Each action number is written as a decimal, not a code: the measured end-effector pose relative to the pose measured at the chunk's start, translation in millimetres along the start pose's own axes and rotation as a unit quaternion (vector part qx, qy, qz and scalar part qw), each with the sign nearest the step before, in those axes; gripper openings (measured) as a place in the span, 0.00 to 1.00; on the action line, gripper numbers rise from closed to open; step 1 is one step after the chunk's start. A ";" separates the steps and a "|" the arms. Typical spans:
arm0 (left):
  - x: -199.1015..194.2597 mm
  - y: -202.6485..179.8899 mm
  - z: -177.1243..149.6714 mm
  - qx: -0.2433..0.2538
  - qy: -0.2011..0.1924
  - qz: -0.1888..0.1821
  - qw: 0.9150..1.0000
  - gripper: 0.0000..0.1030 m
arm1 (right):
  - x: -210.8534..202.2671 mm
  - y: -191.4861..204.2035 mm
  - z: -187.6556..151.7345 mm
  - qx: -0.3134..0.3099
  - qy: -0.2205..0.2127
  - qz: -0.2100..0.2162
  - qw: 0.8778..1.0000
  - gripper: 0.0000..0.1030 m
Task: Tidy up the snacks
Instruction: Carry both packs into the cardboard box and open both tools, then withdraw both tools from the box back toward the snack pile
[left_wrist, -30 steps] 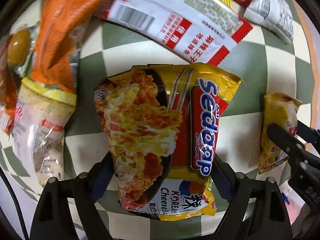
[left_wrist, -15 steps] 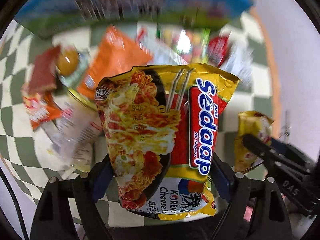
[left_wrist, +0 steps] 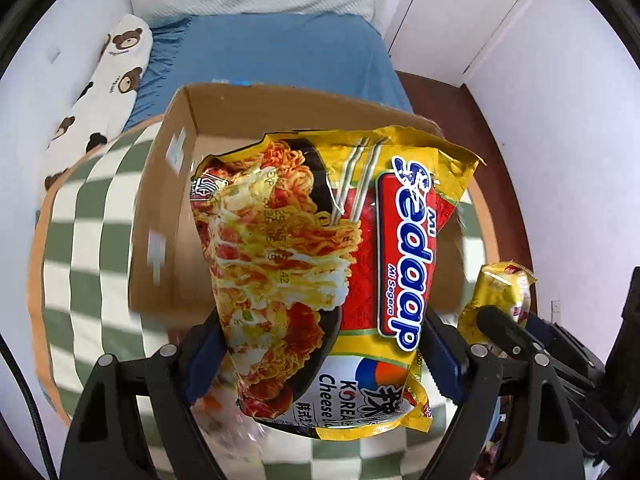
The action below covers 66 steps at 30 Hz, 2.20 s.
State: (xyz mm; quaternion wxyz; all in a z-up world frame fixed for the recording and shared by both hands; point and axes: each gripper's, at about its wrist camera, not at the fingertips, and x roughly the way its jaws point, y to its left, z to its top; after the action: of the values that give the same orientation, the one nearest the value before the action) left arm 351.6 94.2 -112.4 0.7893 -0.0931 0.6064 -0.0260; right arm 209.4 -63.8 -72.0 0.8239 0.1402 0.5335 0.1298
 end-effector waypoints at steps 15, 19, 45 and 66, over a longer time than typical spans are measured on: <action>129.5 58.8 122.5 -0.011 0.111 0.025 0.993 0.83 | 180.0 26.7 106.1 -0.034 0.036 -0.044 0.998 0.50; 134.5 53.8 128.3 -0.023 0.117 0.026 0.993 0.83 | 213.2 24.0 121.6 -0.041 0.043 -0.052 0.997 0.51; 42.1 27.8 49.0 -0.012 -0.031 0.042 0.999 0.86 | 195.0 19.8 101.0 -0.048 0.045 -0.087 0.994 0.84; -57.8 23.6 -48.0 0.012 -0.150 0.080 0.985 0.86 | 39.3 58.8 12.8 -0.095 -0.076 -0.098 0.988 0.84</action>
State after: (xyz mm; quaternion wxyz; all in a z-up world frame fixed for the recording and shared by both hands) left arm 288.5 120.7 -73.5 0.8719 -0.0376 0.4863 0.0444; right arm 232.9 3.8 -78.4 0.8804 0.0176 0.4657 0.0879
